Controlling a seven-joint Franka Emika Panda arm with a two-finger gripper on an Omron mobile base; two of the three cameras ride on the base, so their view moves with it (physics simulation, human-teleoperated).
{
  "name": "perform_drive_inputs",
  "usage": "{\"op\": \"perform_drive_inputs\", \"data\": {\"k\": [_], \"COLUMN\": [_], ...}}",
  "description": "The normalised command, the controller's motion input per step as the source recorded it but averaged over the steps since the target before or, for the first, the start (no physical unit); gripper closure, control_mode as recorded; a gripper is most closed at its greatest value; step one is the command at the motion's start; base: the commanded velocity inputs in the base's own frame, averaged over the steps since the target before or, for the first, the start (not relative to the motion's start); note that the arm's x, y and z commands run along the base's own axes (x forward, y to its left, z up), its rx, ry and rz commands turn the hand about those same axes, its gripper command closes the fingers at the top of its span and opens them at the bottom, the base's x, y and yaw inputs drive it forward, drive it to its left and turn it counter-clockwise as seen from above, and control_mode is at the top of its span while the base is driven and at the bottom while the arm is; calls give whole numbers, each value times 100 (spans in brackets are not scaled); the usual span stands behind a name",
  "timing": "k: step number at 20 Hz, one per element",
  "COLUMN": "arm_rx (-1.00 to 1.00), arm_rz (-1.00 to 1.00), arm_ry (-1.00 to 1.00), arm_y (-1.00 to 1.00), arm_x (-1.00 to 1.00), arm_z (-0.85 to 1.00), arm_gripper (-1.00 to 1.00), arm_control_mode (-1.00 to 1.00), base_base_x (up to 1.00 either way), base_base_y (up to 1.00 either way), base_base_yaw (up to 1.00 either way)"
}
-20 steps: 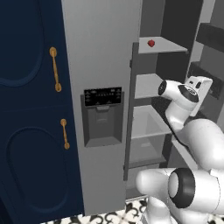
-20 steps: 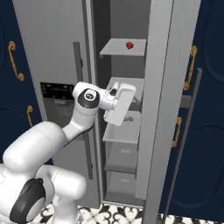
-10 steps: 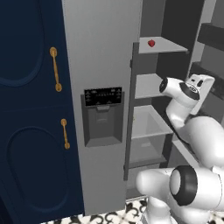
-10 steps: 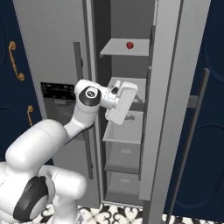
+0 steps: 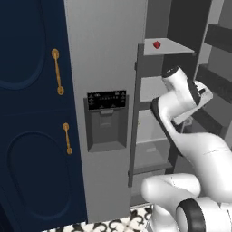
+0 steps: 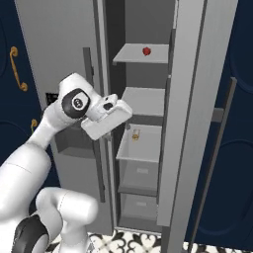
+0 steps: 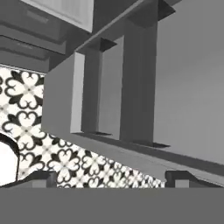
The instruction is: Take the strawberry from the fridge and place it on top of the pancake, located on the dining counter.
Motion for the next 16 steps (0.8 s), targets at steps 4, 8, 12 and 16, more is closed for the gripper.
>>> {"op": "perform_drive_inputs", "data": {"k": [4, 8, 12, 16], "arm_rx": [94, 75, 24, -12], "arm_rz": [-8, -1, 0, -5], "arm_ry": [-4, -8, -10, -3], "arm_y": [100, 72, 20, 59], "arm_x": [-97, -100, -83, -54], "arm_z": [-4, -5, 15, -9], "arm_gripper": [-100, -100, -100, -100], "arm_control_mode": [-100, -100, -100, -100], "base_base_x": [0, 0, 0, 0], "base_base_y": [0, 0, 0, 0], "base_base_yaw": [0, 0, 0, 0]}}
